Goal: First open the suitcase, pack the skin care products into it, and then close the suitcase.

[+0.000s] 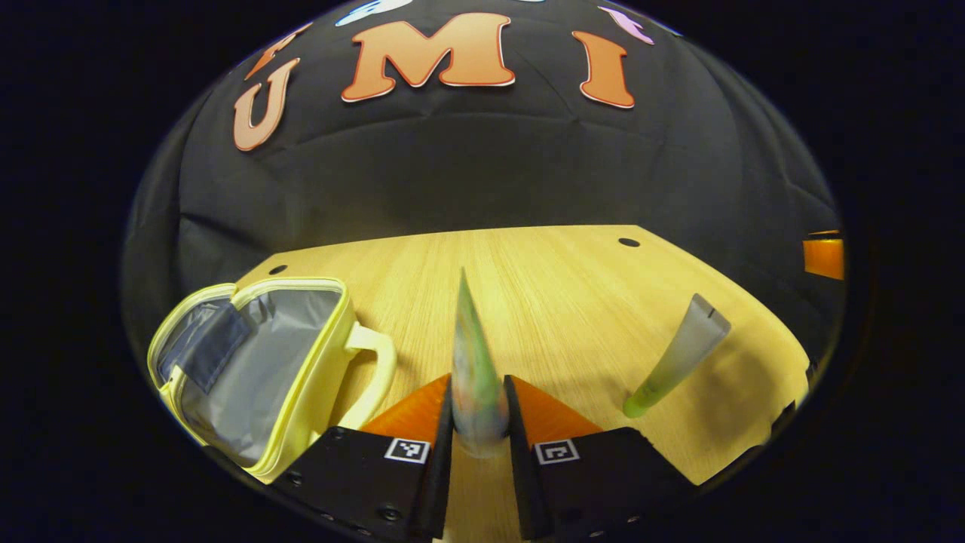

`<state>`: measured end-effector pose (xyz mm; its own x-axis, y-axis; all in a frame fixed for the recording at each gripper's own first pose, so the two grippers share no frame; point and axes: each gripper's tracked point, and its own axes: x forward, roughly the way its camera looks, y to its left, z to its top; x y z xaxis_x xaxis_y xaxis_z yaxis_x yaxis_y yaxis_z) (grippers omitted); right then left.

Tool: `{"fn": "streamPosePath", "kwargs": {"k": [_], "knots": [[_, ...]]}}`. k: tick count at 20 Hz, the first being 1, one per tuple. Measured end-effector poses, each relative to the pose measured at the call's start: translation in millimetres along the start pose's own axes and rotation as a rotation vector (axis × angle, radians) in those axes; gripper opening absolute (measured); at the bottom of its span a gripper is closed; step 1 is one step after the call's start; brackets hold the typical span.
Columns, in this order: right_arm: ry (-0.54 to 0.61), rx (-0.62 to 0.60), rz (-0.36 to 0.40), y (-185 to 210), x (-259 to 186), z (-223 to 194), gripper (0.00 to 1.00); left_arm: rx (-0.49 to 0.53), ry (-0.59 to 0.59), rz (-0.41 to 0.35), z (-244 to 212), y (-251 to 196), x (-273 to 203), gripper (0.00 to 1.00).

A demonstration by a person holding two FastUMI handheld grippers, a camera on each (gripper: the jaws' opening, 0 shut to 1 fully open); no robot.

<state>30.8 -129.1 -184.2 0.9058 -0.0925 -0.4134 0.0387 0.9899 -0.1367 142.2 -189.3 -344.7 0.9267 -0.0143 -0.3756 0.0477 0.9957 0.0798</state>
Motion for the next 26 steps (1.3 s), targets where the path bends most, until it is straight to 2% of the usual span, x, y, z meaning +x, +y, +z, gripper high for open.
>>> {"fn": "streamPosePath", "kwargs": {"k": [2, 6, 10, 13, 16, 20, 24, 25, 26], "knots": [[-0.008, 0.003, 0.009, 5.3, -4.0, 2.8, 0.96, -0.031, 0.043, 0.0, -5.3, 2.5, -3.2, 0.31], [-0.025, 0.065, 0.045, 26.6, -10.6, 16.2, 0.97, -0.047, 0.077, -0.024, 13.9, 18.1, -30.2, 0.31], [-0.031, 0.107, 0.108, 64.7, -6.5, 27.1, 0.96, -0.029, 0.08, -0.052, 44.7, 36.1, -68.9, 0.31], [-0.041, 0.091, 0.129, 95.4, 5.4, 28.0, 0.96, -0.041, 0.099, -0.07, 57.3, 51.1, -94.1, 0.31], [-0.023, 0.07, 0.148, 124.1, 21.5, 13.6, 0.96, -0.037, 0.112, -0.072, 65.2, 70.6, -108.8, 0.31], [0.059, 0.066, 0.159, 146.2, 47.1, -23.5, 0.96, -0.031, 0.115, -0.057, 70.2, 99.3, -121.8, 0.31], [0.171, 0.085, 0.156, 156.1, 69.1, -66.5, 0.87, -0.038, 0.135, -0.053, 61.4, 119.2, -123.2, 0.31], [0.189, 0.093, 0.153, 157.9, 72.9, -74.7, 0.84, -0.035, 0.14, -0.051, 58.9, 125.4, -121.7, 0.31], [0.206, 0.102, 0.159, 161.8, 75.2, -81.1, 0.75, -0.031, 0.145, -0.048, 56.3, 130.5, -120.1, 0.31]]}}
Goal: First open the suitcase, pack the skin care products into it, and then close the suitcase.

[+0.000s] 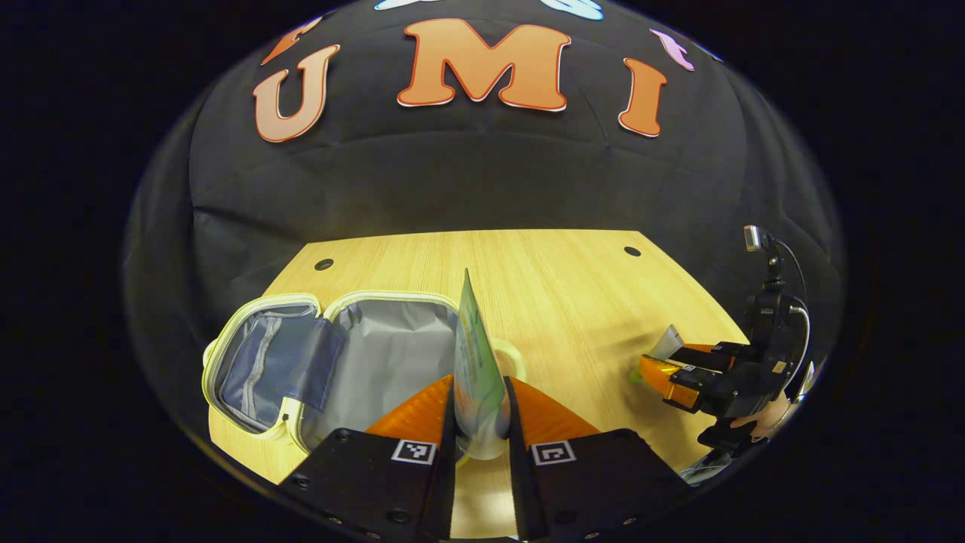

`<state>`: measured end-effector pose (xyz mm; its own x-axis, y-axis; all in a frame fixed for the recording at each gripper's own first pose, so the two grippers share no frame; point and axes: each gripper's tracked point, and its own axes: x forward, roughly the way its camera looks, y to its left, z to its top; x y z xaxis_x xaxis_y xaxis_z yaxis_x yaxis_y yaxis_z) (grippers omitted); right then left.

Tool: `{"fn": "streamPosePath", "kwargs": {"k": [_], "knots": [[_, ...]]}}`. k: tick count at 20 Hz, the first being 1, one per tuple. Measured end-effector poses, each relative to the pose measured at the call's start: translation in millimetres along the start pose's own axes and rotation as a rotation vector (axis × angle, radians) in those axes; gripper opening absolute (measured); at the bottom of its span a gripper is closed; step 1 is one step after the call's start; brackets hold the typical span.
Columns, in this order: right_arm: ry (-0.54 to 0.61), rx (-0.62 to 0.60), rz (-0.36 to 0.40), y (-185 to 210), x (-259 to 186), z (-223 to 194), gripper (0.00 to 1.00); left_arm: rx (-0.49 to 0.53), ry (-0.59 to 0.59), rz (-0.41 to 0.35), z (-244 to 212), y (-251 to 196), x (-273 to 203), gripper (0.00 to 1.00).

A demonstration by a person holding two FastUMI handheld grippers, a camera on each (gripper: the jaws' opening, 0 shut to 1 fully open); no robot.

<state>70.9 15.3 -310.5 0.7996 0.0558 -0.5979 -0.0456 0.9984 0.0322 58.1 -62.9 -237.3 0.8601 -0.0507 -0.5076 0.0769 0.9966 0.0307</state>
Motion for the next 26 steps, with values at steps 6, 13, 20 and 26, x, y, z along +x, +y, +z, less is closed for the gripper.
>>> {"fn": "streamPosePath", "kwargs": {"k": [6, 13, 20, 26], "knots": [[0.026, -0.004, -0.023, 4.0, 17.3, -10.9, 0.45, -0.003, 0.007, -0.022, -9.9, 12.1, 12.3, 0.31], [0.07, 0.018, -0.019, 10.6, -17.8, 9.7, 0.36, -0.011, 0.042, -0.069, -3.6, 26.5, 5.9, 0.31], [0.054, 0.069, 0.049, 73.6, -65.2, 55.3, 0.31, 0.021, 0.1, -0.121, 21.3, 79.2, -22.6, 0.31], [0.073, 0.116, 0.115, 144.4, -88.2, 63.5, 0.31, 0.033, 0.298, -0.215, -4.5, 114.5, -8.4, 0.31]]}}
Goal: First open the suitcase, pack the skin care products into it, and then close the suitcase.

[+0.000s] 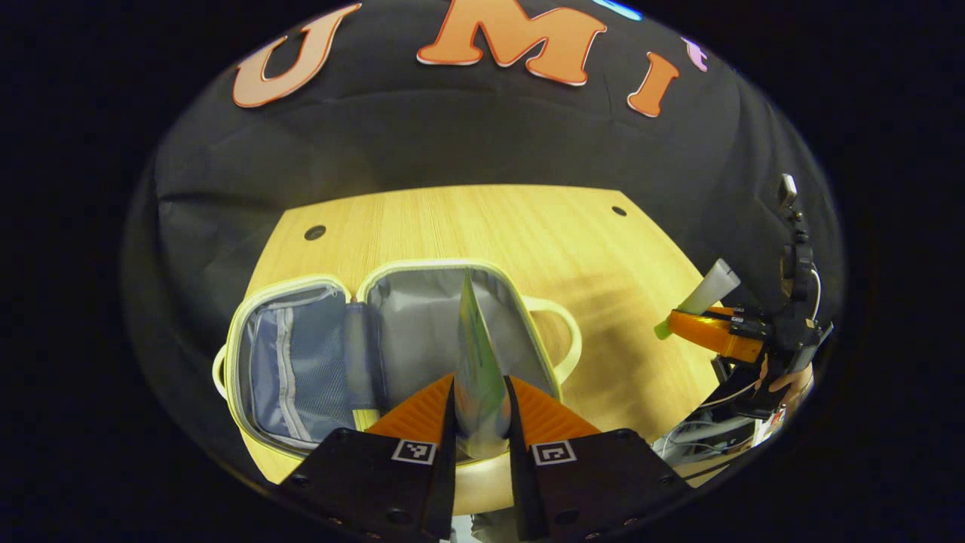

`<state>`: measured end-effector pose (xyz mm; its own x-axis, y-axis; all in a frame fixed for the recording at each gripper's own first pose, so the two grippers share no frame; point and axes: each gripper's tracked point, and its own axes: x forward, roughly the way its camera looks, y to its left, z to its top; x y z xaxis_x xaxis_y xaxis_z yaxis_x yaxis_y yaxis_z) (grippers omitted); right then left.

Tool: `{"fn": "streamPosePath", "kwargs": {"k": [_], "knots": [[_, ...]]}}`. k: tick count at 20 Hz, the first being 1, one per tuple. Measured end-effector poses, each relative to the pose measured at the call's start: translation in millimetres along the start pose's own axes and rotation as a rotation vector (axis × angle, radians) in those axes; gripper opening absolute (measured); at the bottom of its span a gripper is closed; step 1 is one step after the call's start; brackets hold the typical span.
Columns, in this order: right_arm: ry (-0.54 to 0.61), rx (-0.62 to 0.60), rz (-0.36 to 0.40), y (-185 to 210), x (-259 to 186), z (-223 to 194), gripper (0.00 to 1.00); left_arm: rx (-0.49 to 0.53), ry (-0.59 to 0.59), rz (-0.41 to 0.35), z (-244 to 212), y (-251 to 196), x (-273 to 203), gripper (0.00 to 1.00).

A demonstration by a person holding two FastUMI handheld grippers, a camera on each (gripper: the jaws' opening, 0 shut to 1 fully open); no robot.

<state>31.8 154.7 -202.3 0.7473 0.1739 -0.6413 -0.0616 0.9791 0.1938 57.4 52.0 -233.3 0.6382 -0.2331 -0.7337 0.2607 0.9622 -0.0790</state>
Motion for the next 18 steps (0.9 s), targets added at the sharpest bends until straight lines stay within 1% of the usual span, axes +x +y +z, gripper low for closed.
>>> {"fn": "streamPosePath", "kwargs": {"k": [2, 3, 4, 6, 8, 9, 12, 14, 15, 18], "knots": [[0.018, 0.033, 0.004, 14.2, -1.5, -8.8, 0.31, -0.037, 0.117, -0.049, -16.5, 10.8, 15.4, 0.3], [0.027, 0.041, -0.003, 18.4, -3.0, -12.0, 0.31, -0.05, 0.171, -0.072, -21.4, 15.3, 24.0, 0.31], [0.034, 0.047, -0.012, 20.3, -4.4, -16.2, 0.31, -0.052, 0.207, -0.079, -25.2, 22.1, 34.1, 0.31], [0.043, 0.042, -0.037, 22.0, -7.3, -21.4, 0.31, -0.024, 0.264, -0.058, -29.3, 36.3, 51.7, 0.31], [0.047, 0.01, -0.082, 17.0, -10.6, -25.3, 0.3, 0.019, 0.289, -0.035, -30.4, 46.9, 64.8, 0.31], [0.047, 0.004, -0.093, 17.0, -12.0, -24.3, 0.31, 0.025, 0.3, -0.035, -33.5, 48.6, 69.5, 0.32], [0.042, 0.026, -0.098, 24.7, -16.4, -22.1, 0.31, -0.007, 0.324, -0.044, -39.4, 49.9, 78.9, 0.32], [0.034, 0.022, -0.106, 27.9, -17.2, -18.6, 0.31, -0.015, 0.315, -0.052, -39.1, 52.6, 81.2, 0.36], [0.031, 0.019, -0.105, 31.0, -18.5, -15.8, 0.31, -0.001, 0.301, -0.044, -36.3, 56.0, 80.4, 0.39], [0.028, 0.005, -0.085, 43.8, -17.0, -7.4, 0.31, 0.037, 0.24, -0.039, -23.5, 61.7, 66.4, 0.85]]}}
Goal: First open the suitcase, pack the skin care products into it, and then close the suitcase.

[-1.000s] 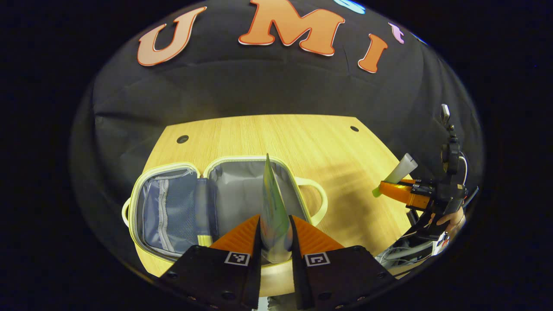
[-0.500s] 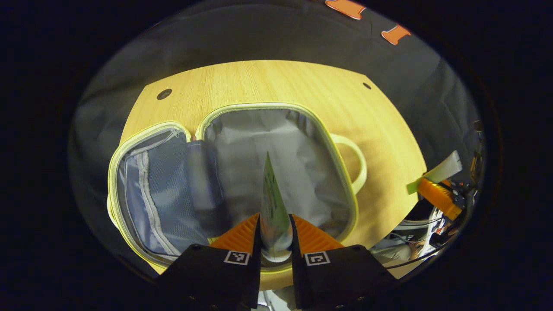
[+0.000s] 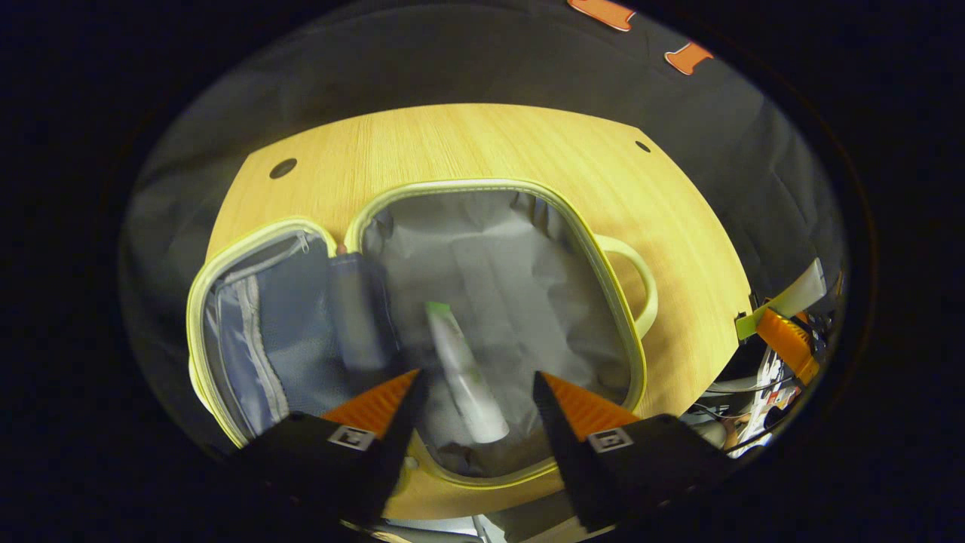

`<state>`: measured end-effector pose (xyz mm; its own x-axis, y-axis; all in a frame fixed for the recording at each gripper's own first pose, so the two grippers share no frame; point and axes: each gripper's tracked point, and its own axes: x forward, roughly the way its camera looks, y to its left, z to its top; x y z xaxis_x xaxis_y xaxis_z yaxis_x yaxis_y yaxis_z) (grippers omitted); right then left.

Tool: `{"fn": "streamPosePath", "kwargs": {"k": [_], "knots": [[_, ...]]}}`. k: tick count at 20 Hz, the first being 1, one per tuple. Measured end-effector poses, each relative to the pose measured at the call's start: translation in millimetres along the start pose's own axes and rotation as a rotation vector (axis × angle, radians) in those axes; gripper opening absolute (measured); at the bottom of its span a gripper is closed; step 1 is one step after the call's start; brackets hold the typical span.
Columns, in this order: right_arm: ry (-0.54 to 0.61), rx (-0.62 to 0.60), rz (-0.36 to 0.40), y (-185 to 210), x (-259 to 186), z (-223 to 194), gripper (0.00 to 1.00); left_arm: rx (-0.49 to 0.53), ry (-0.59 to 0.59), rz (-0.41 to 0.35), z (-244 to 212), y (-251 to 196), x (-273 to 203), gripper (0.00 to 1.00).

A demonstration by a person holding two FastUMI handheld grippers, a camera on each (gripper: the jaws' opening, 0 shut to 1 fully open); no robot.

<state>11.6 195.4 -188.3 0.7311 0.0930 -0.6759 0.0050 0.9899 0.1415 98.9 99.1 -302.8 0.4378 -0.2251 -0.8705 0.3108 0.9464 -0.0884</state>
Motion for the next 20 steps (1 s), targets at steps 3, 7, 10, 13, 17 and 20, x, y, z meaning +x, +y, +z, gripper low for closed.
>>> {"fn": "streamPosePath", "kwargs": {"k": [3, 7, 10, 13, 17, 20], "knots": [[0.008, -0.03, 0.034, 15.8, 4.1, 12.9, 0.31, -0.018, -0.118, -0.024, 7.8, 0.3, -27.0, 0.97], [0.058, -0.088, 0.126, 53.3, 14.6, 30.6, 0.31, -0.123, -0.309, -0.031, 10.4, 24.9, -84.0, 0.96], [0.155, -0.094, 0.229, 97.6, 31.5, 34.3, 0.31, -0.192, -0.417, 0.033, -2.2, 65.4, -130.3, 0.97], [0.278, -0.101, 0.288, 131.9, 59.8, 19.9, 0.31, -0.257, -0.498, 0.123, -28.7, 114.7, -186.0, 0.97], [0.482, -0.109, 0.262, 141.3, 98.6, -33.0, 0.31, -0.361, -0.515, 0.192, -77.5, 171.0, -267.7, 0.97], [0.551, -0.133, 0.199, 132.6, 119.3, -62.9, 0.31, -0.419, -0.502, 0.219, -112.6, 199.6, -301.5, 0.97]]}}
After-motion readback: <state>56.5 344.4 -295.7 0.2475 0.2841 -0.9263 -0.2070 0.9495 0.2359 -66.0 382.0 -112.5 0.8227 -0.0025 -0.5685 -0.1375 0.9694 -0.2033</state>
